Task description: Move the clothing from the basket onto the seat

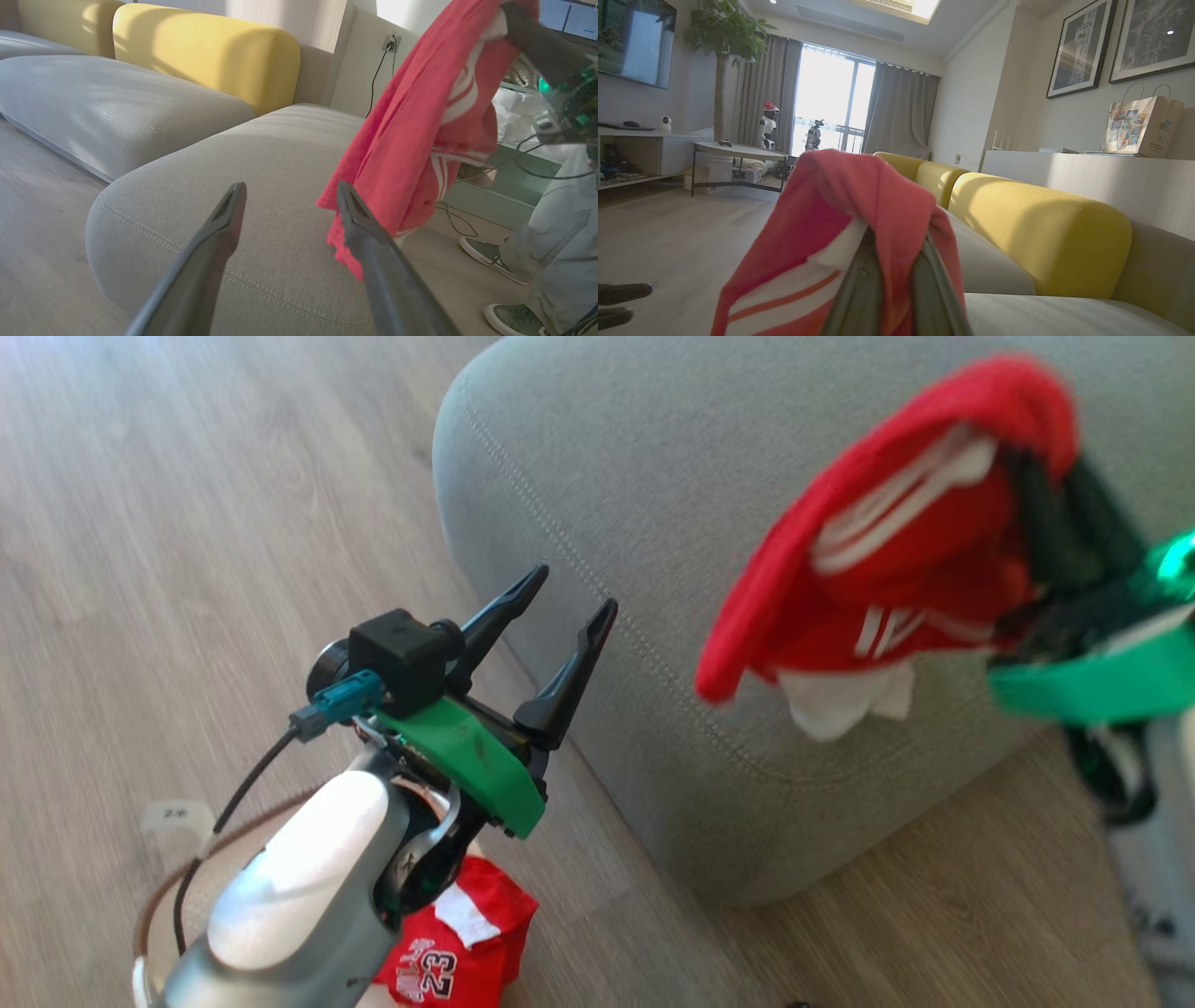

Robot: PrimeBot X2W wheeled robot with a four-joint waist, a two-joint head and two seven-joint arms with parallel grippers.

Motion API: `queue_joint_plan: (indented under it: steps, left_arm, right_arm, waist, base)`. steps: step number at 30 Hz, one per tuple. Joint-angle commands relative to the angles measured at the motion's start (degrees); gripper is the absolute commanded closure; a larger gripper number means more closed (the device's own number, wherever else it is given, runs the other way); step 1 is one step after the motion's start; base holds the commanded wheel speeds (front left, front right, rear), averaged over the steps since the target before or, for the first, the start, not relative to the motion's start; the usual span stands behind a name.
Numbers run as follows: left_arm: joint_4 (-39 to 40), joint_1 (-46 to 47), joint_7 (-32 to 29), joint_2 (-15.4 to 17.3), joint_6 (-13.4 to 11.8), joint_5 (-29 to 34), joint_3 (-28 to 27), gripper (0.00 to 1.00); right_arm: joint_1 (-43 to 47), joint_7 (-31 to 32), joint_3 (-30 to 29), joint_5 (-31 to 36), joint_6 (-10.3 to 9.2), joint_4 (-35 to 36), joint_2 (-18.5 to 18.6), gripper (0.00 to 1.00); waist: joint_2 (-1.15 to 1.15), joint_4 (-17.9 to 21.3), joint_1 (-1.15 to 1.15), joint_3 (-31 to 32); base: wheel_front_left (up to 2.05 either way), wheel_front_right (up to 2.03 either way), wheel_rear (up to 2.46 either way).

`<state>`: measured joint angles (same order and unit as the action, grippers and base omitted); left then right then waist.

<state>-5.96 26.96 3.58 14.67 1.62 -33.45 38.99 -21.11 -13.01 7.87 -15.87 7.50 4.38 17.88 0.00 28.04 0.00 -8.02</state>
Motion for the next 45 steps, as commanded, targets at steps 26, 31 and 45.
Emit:
queue_joint_plan:
  steps: [26,31,45]
  left_arm:
    - [5.52,11.94,-4.59,3.79,1.78,2.83,0.14,0.00]
    - [4.71,12.21,-4.27,3.70,1.80,2.62,0.18,0.00]
    - [3.32,11.72,-2.93,3.33,1.27,1.77,0.17,0.00]
  right_arm:
    - [-31.35,-1.69,-0.85,-7.12,-0.01,-29.91,12.04,1.00]
    - [-31.76,0.23,2.26,-6.11,-0.01,-37.94,11.85,1.00]
    - [-33.43,18.47,15.32,-14.80,-0.01,-54.84,11.40,0.98]
  waist:
    - [0.00,-10.05,0.00,-17.85]
    - [0.00,-10.54,0.00,-18.11]
    - [0.00,-12.99,0.00,-16.65]
  base:
    - [0.00,0.00,0.00]
    - [0.00,0.00,0.00]
    - [0.00,0.00,0.00]
